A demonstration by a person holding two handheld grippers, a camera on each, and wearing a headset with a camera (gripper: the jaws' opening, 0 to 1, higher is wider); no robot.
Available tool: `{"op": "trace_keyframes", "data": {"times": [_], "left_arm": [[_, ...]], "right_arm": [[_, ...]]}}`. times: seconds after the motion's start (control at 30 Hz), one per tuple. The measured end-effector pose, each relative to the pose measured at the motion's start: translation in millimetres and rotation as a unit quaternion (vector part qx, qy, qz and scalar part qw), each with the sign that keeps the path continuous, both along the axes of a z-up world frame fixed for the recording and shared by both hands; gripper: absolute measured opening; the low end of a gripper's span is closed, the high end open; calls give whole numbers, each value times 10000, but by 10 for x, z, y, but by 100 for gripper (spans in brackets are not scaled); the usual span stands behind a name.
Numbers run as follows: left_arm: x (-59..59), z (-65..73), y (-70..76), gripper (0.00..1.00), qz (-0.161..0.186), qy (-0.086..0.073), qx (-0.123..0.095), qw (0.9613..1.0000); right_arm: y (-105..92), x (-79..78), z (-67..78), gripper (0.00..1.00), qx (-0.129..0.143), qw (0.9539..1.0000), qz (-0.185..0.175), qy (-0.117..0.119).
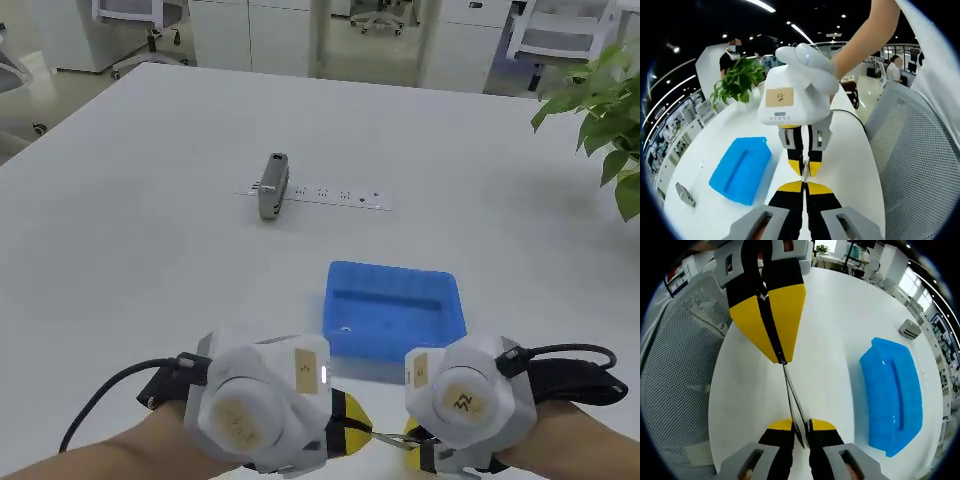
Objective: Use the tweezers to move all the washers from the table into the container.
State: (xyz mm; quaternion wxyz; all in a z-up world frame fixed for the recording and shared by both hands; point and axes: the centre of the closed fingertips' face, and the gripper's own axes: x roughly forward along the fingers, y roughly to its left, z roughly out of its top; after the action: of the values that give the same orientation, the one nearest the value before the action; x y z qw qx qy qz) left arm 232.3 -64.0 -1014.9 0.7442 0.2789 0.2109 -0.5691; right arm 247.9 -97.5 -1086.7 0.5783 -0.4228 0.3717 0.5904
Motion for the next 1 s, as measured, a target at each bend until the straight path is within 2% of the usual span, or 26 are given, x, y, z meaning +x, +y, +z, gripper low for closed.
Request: {"op": "trace_keyframes", "data": {"times": [0.03, 0.2, 0.37, 0.43, 0.5, 0.57, 0.63, 0.67, 0.73, 0.8, 0.87, 0.9, 0.93, 0.97, 1.0], "left_arm": [[8, -24, 21, 0, 19, 39, -2, 10000], [-9, -146, 67, 0, -29, 16, 127, 9999], [20, -286, 133, 0, -24, 120, 271, 9996], [23, -324, 156, 0, -99, 68, 354, 9993], [31, -364, 173, 0, -107, 114, 386, 9991], [43, -402, 186, 0, -105, 146, 425, 9989], [55, -463, 205, 0, -132, 168, 526, 9984], [62, -490, 209, 0, -132, 191, 563, 9981], [68, -543, 228, 0, -147, 225, 661, 9975], [70, -577, 244, 0, -152, 263, 748, 9967], [75, -607, 258, 0, -94, 317, 824, 9961], [74, -628, 265, 0, -67, 343, 867, 9956], [75, -639, 263, 0, -41, 329, 881, 9956], [73, -639, 261, 0, -33, 331, 898, 9954], [78, -646, 253, 0, -7, 334, 932, 9951]], "right_arm": [[5, 4, 11, 7, 6, 10000, -16, 8], [2, -6, 14, 7, 12, 9999, 126, -35], [7, -6, 21, 9, 51, 9999, 123, -106], [9, -16, 32, 12, 137, 9997, 97, -194], [21, -31, 74, 13, 275, 9992, -3, -273], [26, -45, 140, 16, 474, 9981, -294, -276], [32, -68, 220, 22, 750, 9945, -698, -199], [18, -93, 276, 23, 872, 9917, -932, -129], [3, -93, 374, 26, 1114, 9856, -1258, -178], [-28, -112, 495, 30, 1413, 9742, -1758, -115], [-61, -103, 600, 34, 1699, 9605, -2200, -101], [-98, -102, 653, 36, 1860, 9492, -2537, -63], [-131, -99, 682, 38, 1929, 9424, -2732, -85], [-188, -75, 728, 40, 2018, 9313, -3026, -217], [-220, -71, 757, 43, 2086, 9235, -3208, -259]]}}
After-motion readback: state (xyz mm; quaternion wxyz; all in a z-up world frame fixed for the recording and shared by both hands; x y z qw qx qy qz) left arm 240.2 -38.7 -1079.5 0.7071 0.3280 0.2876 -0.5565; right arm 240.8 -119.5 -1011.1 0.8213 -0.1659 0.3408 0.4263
